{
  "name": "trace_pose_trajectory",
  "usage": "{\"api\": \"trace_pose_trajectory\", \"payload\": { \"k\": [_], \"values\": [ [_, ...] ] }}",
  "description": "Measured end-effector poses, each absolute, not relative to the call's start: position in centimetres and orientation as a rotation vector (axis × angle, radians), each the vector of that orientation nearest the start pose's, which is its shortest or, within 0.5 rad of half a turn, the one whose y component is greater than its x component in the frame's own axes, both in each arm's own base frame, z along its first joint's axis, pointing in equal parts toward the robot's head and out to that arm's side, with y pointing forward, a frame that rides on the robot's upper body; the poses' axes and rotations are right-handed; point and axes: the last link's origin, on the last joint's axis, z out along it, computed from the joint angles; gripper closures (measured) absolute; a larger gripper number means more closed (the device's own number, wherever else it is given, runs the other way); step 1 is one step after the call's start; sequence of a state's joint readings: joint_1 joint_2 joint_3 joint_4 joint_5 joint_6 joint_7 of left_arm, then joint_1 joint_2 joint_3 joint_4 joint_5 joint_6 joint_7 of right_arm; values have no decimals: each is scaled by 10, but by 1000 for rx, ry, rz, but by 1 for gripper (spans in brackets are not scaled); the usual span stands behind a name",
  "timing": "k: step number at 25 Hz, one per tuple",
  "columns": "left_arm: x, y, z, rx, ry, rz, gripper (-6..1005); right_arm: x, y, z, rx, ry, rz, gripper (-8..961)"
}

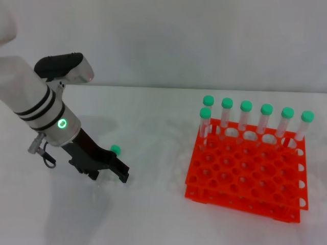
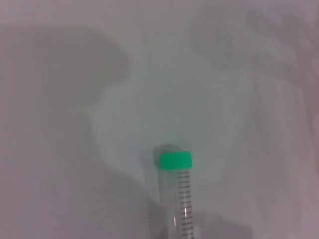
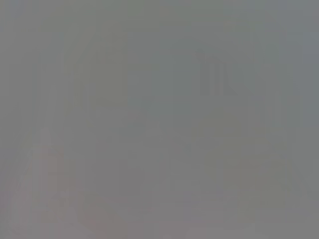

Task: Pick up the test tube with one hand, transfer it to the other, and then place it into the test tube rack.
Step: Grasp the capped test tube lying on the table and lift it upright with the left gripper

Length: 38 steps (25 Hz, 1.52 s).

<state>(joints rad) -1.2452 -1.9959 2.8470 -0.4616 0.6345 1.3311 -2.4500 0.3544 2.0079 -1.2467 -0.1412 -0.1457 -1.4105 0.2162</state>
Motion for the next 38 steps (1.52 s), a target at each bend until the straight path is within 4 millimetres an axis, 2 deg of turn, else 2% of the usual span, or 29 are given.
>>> {"api": "trace_pose_trajectory", "payload": {
  "k": [7,23,26,38],
  "values": [
    [-234,417,7,-2210,-1693,438,124,351,311,78,-1416,271,748,121],
    [-241,416,9,-2186,-1680,459,277,349,310,79,-1412,255,763,122],
    [-241,417,9,-2182,-1677,459,485,348,310,78,-1412,254,765,122],
    [-247,416,8,-2160,-1648,492,512,346,311,79,-1411,246,773,122]
  ]
}}
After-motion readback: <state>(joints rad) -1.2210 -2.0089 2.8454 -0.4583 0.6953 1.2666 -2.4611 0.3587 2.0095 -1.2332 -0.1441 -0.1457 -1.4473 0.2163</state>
